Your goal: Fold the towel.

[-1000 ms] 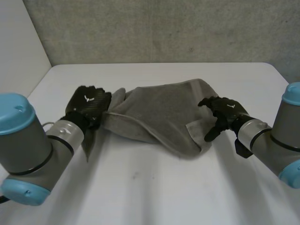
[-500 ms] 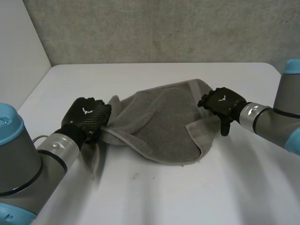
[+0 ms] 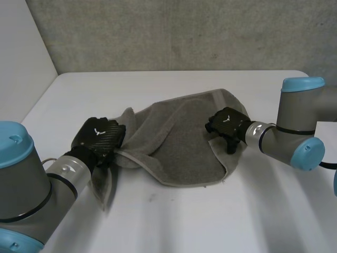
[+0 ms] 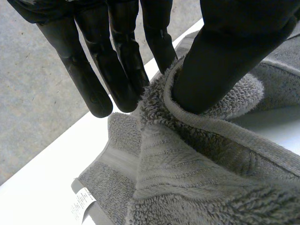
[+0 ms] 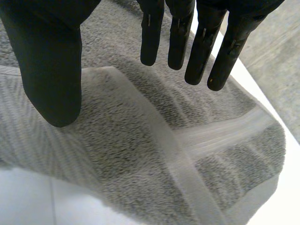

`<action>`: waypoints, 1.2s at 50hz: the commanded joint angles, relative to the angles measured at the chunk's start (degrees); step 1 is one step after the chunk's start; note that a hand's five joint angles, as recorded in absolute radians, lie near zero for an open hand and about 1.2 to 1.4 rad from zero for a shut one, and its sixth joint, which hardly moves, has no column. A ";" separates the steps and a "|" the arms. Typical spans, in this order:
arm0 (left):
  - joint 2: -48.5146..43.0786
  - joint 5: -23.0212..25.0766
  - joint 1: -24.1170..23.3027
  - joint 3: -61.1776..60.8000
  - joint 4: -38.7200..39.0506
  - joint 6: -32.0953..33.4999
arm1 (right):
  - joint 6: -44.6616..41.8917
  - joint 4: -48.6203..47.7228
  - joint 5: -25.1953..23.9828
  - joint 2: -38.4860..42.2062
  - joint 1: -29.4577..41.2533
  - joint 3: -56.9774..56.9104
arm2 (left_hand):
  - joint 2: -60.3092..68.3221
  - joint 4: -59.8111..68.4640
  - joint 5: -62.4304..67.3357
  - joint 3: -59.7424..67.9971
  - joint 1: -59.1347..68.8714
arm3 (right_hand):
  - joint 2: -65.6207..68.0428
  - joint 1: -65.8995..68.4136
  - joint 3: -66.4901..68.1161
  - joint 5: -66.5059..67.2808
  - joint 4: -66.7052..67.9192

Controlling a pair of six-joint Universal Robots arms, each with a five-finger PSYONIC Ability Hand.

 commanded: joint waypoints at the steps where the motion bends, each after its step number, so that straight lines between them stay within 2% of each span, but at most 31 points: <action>1: -0.09 0.10 0.14 0.00 0.05 0.00 | -0.02 1.80 0.18 1.33 0.07 -0.36 | 7.71 7.63 7.64 7.64 7.69 | 3.47 7.35 3.28 4.25 3.17; 11: -0.26 0.10 0.14 0.00 0.05 0.00 | 0.15 2.07 0.36 1.42 0.16 -0.27 | 7.54 7.46 7.47 7.47 7.52 | 6.83 10.71 6.64 7.61 6.54; 18: -0.26 0.10 0.32 0.00 0.05 0.00 | 0.06 2.15 1.50 0.72 0.16 0.08 | 7.54 7.46 7.47 7.47 7.52 | 23.78 27.66 23.60 24.56 23.49; 28: -0.17 0.10 0.32 0.09 -0.04 0.00 | 0.06 2.07 1.32 -1.75 -0.19 2.90 | 6.03 5.95 5.96 5.96 6.01 | 28.53 32.41 28.34 29.31 28.23; 33: -0.17 -0.07 0.32 0.00 -0.04 0.00 | -0.11 2.07 1.41 -2.80 -0.63 4.13 | 5.69 5.61 5.62 5.62 5.67 | 40.64 44.52 40.46 41.42 40.35; 34: -0.17 -0.07 0.32 0.00 -0.04 0.00 | -0.11 2.15 1.32 -3.32 -0.72 4.65 | 5.36 5.28 5.29 5.29 5.34 | 52.13 56.01 51.95 52.91 51.84; 39: -0.26 -0.25 0.41 -0.08 -0.04 0.09 | 0.33 2.07 1.50 -7.02 -1.25 7.20 | 1.84 1.76 1.77 1.77 1.82 | 52.86 56.74 52.68 53.64 52.57; 41: -0.26 -0.25 0.41 -0.35 -0.04 0.09 | 0.86 2.07 1.67 -8.86 -1.60 8.87 | 1.15 1.07 1.08 1.08 1.13 | 52.86 56.74 52.68 53.64 52.57; 45: -1.31 -0.25 0.67 -1.05 0.14 0.53 | 7.27 0.92 3.34 -15.37 -5.38 16.34 | -4.03 -4.11 -4.10 -4.10 -4.05 | 52.86 56.74 52.68 53.64 52.57; 50: -4.04 -0.25 1.55 -1.05 0.22 0.62 | 13.42 -4.88 4.14 -21.61 -10.30 25.75 | -7.60 -7.68 -7.66 -7.67 -7.62 | 52.86 56.74 52.68 53.64 52.57; 52: -5.53 -0.25 1.99 -0.97 0.22 0.62 | 15.26 -10.04 4.83 -24.23 -13.88 31.96 | -13.78 -13.86 -13.85 -13.85 -13.80 | 52.86 56.74 52.68 53.64 52.57; 55: -5.98 -0.25 2.25 -0.96 0.14 0.62 | 15.89 -12.17 5.28 -25.48 -15.31 34.62 | -20.38 -20.46 -20.45 -20.45 -20.40 | 52.86 56.74 52.68 53.64 52.57; 57: -6.41 -0.34 2.69 -0.79 0.14 0.01 | 17.02 -15.50 5.72 -28.19 -16.97 39.09 | -30.78 -30.85 -30.84 -30.84 -30.79 | 52.86 56.74 52.68 53.64 52.57; 60: -6.33 -0.34 2.69 -0.79 0.22 -0.17 | 17.81 -17.79 5.72 -29.95 -17.77 42.69 | -31.65 -31.73 -31.72 -31.72 -31.67 | 52.86 56.74 52.68 53.64 52.57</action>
